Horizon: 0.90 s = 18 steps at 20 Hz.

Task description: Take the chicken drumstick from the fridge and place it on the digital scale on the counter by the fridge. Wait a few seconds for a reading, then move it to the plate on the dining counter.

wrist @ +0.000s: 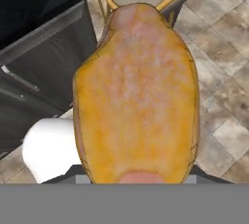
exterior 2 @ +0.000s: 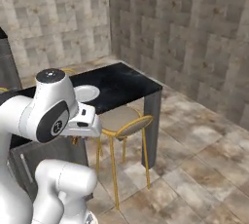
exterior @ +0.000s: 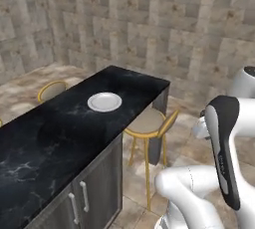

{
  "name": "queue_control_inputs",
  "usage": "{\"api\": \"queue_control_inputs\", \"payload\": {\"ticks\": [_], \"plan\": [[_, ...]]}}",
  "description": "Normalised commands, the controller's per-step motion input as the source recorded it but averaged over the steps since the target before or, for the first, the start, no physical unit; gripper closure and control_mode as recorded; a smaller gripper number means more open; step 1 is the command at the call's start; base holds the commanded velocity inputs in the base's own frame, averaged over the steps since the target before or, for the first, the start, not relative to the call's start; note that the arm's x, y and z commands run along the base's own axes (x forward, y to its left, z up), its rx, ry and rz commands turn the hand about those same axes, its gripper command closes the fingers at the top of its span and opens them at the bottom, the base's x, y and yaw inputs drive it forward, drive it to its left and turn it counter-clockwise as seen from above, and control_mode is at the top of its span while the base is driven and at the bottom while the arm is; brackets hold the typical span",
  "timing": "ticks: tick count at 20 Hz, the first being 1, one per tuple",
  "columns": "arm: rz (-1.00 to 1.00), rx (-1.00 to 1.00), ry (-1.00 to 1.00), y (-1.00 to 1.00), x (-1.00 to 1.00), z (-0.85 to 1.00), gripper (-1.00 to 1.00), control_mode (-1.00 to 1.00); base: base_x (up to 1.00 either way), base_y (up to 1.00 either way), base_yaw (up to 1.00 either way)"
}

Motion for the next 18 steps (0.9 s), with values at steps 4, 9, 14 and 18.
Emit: {"api": "queue_control_inputs", "payload": {"ticks": [4, 9, 14, 18], "plan": [[0.00, 0.00, 0.00, 0.00, 0.00, 0.00, 1.00, 1.00, 0.39, 0.06, 0.51], [0.00, 0.00, 0.00, 0.00, 0.00, 0.00, 1.00, 1.00, 0.76, 0.14, 0.35], [0.00, 0.00, 0.00, 0.00, 0.00, 0.00, 1.00, 1.00, 1.00, -0.27, 0.27], [0.00, 0.00, 0.00, 0.00, 0.00, 0.00, 1.00, 1.00, 0.95, -0.65, 0.10]]}}
